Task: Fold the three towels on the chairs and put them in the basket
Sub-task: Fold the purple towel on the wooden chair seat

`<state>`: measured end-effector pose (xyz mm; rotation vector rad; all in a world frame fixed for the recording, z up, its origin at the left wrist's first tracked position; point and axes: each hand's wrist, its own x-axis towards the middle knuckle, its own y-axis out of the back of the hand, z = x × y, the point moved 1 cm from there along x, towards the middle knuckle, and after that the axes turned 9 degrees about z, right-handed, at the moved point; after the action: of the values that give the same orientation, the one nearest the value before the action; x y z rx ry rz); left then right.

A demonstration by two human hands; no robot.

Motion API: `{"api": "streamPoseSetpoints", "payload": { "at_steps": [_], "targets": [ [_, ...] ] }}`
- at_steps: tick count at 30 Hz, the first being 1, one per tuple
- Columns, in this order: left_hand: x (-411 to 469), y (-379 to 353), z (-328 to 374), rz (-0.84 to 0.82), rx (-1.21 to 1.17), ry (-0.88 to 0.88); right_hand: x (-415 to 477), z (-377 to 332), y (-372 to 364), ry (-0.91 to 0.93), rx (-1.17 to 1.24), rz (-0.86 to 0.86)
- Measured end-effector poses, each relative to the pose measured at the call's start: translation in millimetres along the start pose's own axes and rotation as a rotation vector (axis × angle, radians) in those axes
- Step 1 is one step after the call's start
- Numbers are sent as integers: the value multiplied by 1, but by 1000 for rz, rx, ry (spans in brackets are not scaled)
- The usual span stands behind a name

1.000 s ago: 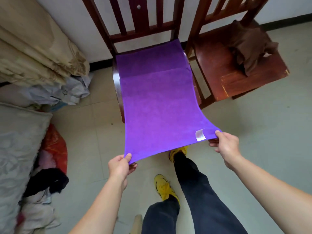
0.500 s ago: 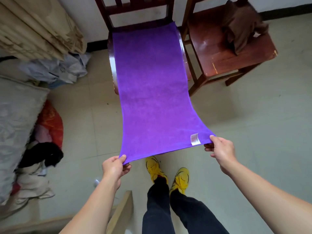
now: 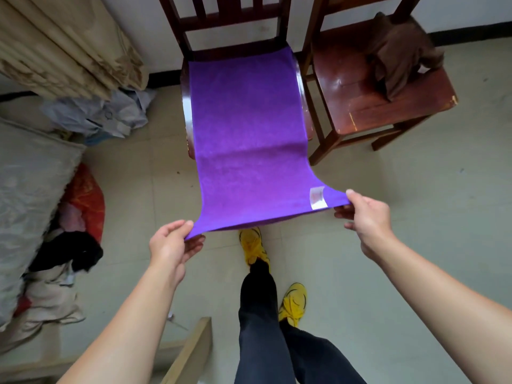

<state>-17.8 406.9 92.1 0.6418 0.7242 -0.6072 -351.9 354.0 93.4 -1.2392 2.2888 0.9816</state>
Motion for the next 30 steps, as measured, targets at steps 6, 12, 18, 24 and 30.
{"api": "streamPoseSetpoints", "payload": {
  "at_steps": [6, 12, 18, 24, 30],
  "targets": [
    [10, -43, 108, -71, -115, -96, 16, -110, -37, 53, 151, -5],
    [55, -104, 214, -124, -253, -81, 60, -200, -97, 35, 289, -19],
    [120, -169, 285, -229, -206, 59, 136, -248, -168, -162, 271, -90],
    [181, -225, 305, -239, -179, 163, 210, -259, -225, -288, 243, -140],
    [238, -279, 317, -203, -166, 214, 282, -260, -277, -374, 223, -152]
  ]
}}
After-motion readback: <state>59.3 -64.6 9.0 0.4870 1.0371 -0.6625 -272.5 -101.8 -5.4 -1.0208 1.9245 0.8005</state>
